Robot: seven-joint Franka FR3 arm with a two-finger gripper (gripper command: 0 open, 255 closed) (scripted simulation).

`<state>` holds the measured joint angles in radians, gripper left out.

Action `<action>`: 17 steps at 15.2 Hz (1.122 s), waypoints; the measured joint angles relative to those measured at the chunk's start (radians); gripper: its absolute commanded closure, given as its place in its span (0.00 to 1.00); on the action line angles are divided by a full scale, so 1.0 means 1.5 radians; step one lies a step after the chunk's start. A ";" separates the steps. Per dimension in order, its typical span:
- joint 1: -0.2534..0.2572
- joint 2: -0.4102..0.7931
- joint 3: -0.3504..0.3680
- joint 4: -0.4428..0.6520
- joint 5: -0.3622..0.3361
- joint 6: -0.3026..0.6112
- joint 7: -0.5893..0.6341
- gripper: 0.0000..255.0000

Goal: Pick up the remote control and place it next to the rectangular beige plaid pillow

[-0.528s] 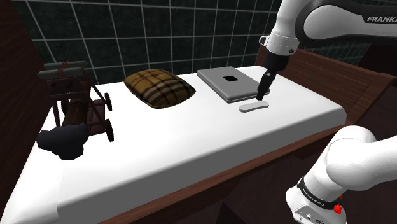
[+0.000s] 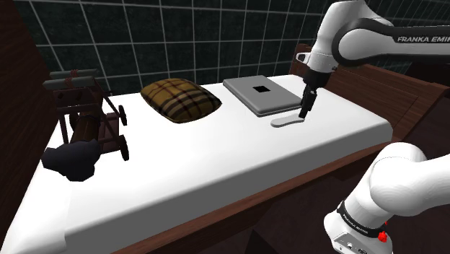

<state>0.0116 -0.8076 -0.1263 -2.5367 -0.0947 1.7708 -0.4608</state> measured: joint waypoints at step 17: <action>0.073 0.312 -0.326 0.068 -0.093 0.262 -0.578 0.00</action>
<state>0.1215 -0.3394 -0.6155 -2.4351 -0.2347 2.1633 -1.3271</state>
